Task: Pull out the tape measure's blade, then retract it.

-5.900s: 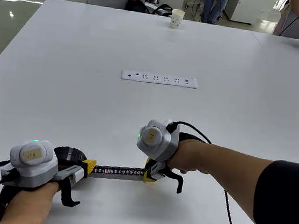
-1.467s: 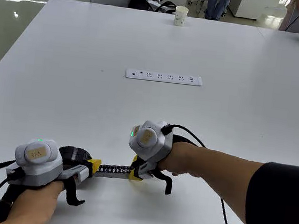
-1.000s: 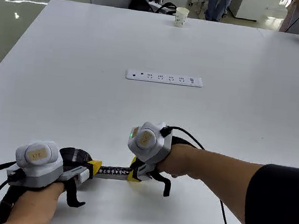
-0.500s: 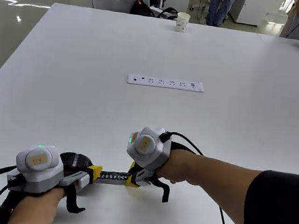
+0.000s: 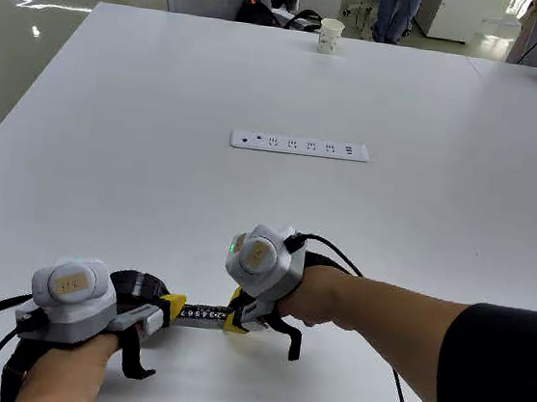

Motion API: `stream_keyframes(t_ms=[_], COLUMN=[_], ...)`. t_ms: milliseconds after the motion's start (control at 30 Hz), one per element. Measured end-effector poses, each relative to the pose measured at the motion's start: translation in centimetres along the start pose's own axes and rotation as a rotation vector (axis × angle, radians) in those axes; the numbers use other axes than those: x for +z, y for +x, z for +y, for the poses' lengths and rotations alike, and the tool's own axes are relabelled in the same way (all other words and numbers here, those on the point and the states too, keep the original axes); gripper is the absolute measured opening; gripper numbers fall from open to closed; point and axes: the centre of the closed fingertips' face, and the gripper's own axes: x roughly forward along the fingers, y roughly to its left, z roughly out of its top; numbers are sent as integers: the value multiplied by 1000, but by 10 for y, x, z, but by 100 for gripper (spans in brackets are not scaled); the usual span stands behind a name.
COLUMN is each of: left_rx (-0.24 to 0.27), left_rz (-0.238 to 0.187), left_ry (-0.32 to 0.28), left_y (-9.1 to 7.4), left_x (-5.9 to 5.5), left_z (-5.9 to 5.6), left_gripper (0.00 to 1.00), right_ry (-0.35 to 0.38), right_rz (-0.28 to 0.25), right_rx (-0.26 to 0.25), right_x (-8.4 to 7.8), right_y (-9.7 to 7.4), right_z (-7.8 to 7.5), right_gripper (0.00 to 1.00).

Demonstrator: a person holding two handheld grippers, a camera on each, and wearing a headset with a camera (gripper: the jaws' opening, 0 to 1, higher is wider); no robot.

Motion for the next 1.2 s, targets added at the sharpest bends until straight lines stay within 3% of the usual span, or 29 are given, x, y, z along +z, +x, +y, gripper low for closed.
stream_keyframes(t_ms=[1200], left_rx=[-3], left_rz=[2], left_ry=[-2], left_y=[0], left_x=[1], left_z=[0], left_gripper=[65], right_ry=[0], right_rz=[-28], right_rx=[5], right_x=[13], right_y=[7], right_z=[0], right_gripper=[11])
